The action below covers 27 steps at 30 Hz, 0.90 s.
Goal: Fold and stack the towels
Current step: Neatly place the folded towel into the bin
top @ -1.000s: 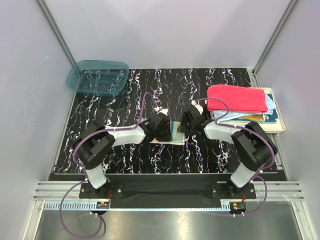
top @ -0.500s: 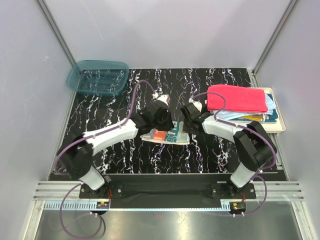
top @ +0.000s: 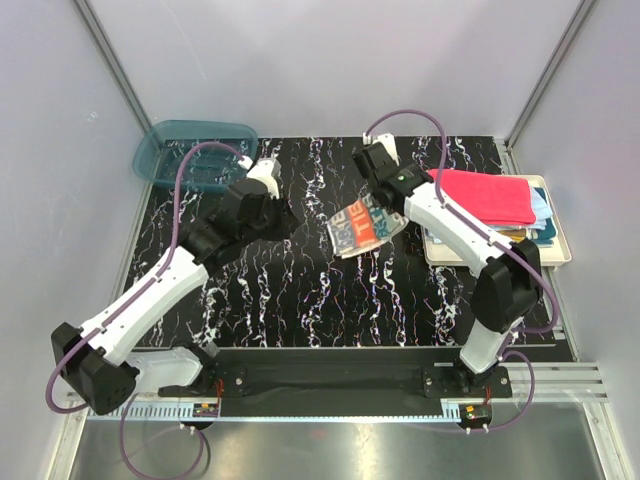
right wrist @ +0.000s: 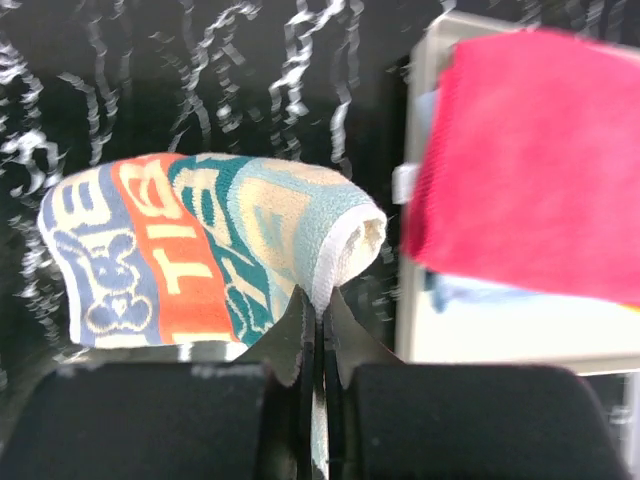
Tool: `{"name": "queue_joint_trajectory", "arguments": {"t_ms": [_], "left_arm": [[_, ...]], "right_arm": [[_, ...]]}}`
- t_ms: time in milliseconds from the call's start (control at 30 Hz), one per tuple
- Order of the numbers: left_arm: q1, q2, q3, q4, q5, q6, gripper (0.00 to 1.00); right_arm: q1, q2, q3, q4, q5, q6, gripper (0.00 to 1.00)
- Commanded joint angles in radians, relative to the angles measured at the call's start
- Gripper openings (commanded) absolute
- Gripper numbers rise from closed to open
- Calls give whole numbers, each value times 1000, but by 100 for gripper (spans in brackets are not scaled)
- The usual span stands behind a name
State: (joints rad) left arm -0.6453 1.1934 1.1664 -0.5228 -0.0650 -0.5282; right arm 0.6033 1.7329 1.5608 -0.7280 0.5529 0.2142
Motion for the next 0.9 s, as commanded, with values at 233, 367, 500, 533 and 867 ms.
{"name": "queue_joint_trajectory", "arguments": {"t_ms": [233,367,500,533,867], "left_arm": [[32,-41,-51,-52,59,105,24],[32,-32,-63,-46,96,111,24],[30,-25,-70,-36,125,111,24],[32,-23,-68,-37,129,111,24],[41,-8,-79,-29,169,109,24]], "right_arm": [[-83,40,329,-240,87,-210,0],[-86,63,425,-290,73,-235,0],[-86,105,546,-341,71,-248,0],[-88,109,567,-355,74,-254,0],[-149,163,820,-436,70,-277,0]]}}
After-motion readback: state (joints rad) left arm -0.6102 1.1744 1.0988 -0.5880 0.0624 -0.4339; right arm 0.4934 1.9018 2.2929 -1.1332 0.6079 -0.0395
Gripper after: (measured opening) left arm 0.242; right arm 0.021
